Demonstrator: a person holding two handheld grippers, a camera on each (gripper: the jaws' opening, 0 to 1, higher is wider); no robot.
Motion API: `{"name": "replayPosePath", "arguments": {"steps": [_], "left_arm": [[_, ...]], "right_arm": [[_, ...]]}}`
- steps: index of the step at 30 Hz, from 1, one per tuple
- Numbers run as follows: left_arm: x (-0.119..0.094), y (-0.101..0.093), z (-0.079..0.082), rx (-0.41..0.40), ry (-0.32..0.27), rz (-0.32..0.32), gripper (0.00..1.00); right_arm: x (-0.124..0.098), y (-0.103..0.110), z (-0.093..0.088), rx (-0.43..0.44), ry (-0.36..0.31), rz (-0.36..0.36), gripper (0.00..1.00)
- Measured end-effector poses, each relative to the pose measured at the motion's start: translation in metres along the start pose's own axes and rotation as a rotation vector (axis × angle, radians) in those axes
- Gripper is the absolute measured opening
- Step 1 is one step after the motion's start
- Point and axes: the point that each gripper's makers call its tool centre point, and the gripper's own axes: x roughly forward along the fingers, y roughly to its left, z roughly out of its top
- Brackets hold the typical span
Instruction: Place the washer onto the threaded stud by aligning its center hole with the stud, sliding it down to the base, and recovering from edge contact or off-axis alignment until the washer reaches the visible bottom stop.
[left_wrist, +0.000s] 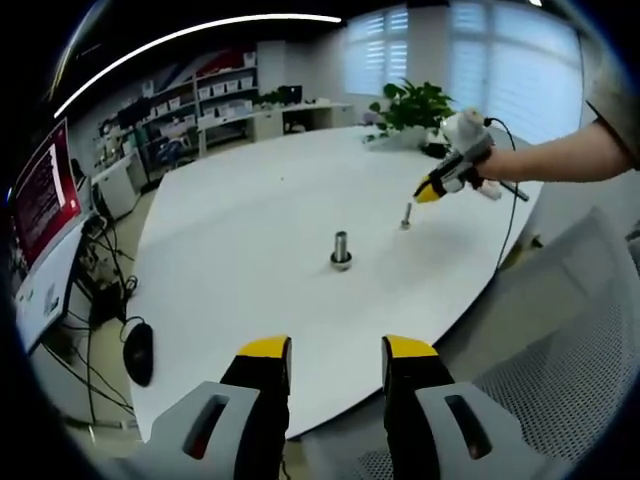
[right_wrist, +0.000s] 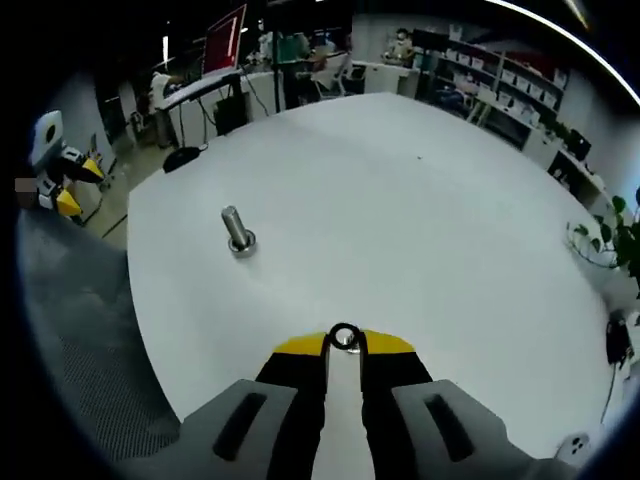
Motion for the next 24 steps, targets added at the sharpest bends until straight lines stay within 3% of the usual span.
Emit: {"name": "replayPosePath", "arguments": {"steps": [4,24], "left_arm": [[0.0,0.001,-0.001,-0.006,0.005,0.003,0.34],[0.0,0.002,-0.002,-0.004,0.01,0.009,0.34]], "right_arm": [[0.009,-0.004,-0.002,-0.046,0.031,-0.006,0.14],[0.022,-0.005,-0.014,-0.069,0.1,0.016,0.14]]}}
